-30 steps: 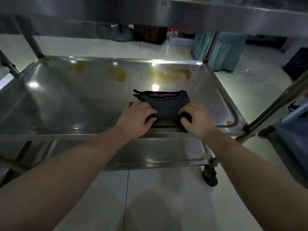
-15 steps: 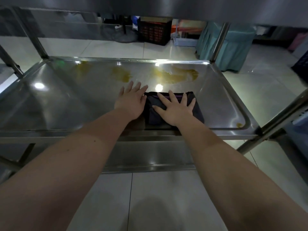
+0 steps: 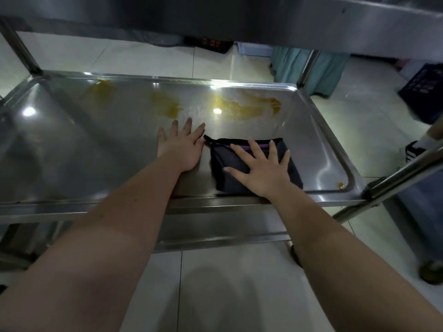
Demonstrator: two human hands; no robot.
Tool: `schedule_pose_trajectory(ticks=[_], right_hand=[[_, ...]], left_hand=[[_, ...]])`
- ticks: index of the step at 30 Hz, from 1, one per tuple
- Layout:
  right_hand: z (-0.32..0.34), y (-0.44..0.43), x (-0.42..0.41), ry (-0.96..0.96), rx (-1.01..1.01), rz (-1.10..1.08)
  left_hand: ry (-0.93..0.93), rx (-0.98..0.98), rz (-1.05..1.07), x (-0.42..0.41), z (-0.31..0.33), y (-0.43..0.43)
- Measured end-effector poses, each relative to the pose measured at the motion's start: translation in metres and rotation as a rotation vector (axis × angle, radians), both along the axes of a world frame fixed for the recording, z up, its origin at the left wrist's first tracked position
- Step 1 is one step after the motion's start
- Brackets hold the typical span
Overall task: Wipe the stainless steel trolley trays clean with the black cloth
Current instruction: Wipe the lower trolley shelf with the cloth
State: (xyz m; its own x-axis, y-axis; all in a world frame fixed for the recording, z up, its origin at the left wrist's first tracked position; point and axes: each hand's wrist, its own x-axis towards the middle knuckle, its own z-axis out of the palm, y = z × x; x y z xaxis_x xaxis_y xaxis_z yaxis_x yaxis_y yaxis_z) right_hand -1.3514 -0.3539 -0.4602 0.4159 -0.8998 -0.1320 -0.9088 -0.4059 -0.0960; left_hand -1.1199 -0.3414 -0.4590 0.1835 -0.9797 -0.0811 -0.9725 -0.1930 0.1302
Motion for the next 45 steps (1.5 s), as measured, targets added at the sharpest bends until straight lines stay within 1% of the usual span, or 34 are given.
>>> schedule_pose_trajectory(ticks=[2, 5, 7, 9, 13, 15, 17, 19, 23, 26, 30, 32, 34, 38, 41, 45], right_hand=[[0.001, -0.011, -0.039, -0.012, -0.001, -0.036], [0.009, -0.026, -0.095, 0.014, 0.062, -0.177], [0.012, -0.027, -0.101, 0.037, 0.079, -0.232], [0.011, -0.021, -0.074, 0.038, 0.071, -0.228], [0.005, 0.009, 0.011, 0.043, 0.050, -0.055], [0.003, 0.020, 0.029, 0.043, 0.038, -0.011], [0.001, 0.018, 0.014, 0.013, 0.008, 0.006], [0.003, 0.008, -0.020, -0.020, -0.008, -0.009], [0.009, -0.012, -0.075, 0.021, 0.043, -0.133], [0.010, -0.014, -0.078, 0.055, 0.047, -0.132], [0.012, -0.015, -0.075, 0.058, 0.068, -0.115], [0.010, -0.016, -0.080, 0.061, 0.066, -0.107], [0.006, -0.018, -0.097, 0.061, 0.043, -0.104], [0.012, -0.027, -0.137, 0.068, 0.065, -0.213], [0.009, -0.022, -0.117, 0.076, 0.073, -0.189], [-0.005, -0.018, -0.047, 0.021, -0.028, -0.007]], left_hand=[[-0.005, 0.004, -0.005, 0.001, 0.000, -0.002], [-0.008, 0.005, -0.004, -0.001, -0.001, -0.004], [-0.013, 0.008, 0.009, -0.003, -0.002, -0.004], [-0.024, 0.012, 0.022, -0.005, -0.003, -0.004], [-0.010, -0.002, 0.030, -0.005, -0.002, -0.004], [0.008, -0.010, 0.024, -0.002, -0.001, -0.003], [0.013, -0.010, 0.011, 0.000, -0.001, -0.001], [0.012, -0.009, 0.007, 0.001, 0.000, 0.001], [0.001, 0.010, 0.004, -0.003, 0.002, 0.003], [-0.018, 0.026, 0.010, -0.006, 0.007, -0.001], [-0.034, -0.039, -0.064, -0.022, 0.021, -0.019], [-0.050, -0.020, -0.072, -0.026, 0.019, -0.024], [-0.063, 0.016, -0.029, -0.022, 0.011, -0.024], [-0.048, 0.029, 0.009, -0.014, 0.001, -0.026], [-0.069, 0.030, 0.023, -0.017, -0.002, -0.029], [-0.060, 0.021, 0.027, -0.013, -0.004, -0.028]])
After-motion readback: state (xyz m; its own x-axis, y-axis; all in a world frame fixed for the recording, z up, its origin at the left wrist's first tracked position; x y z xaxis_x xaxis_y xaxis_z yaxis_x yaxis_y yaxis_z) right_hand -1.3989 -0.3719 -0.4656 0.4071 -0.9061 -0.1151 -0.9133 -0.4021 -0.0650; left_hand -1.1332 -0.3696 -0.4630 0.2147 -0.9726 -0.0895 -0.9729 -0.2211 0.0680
